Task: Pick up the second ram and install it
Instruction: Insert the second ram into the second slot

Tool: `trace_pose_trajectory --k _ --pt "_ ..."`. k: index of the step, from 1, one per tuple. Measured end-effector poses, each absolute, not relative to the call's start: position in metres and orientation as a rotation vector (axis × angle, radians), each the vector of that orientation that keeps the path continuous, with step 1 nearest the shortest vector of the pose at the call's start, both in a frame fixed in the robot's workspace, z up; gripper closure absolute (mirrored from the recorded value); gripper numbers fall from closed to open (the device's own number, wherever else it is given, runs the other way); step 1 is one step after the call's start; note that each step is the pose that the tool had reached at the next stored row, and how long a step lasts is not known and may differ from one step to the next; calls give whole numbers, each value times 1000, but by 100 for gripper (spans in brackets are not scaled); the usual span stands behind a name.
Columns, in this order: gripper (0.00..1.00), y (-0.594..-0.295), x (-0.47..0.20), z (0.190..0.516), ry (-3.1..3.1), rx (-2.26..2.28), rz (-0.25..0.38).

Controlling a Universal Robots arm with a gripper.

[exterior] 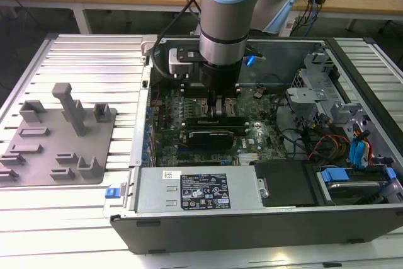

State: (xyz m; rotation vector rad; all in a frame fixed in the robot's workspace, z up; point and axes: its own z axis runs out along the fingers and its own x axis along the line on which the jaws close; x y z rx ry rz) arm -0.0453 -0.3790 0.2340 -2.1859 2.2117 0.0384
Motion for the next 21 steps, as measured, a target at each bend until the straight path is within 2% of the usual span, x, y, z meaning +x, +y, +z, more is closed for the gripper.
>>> trace_pose_trajectory --k 21 --pt "90 -379 -46 234 2211 -2185 40"
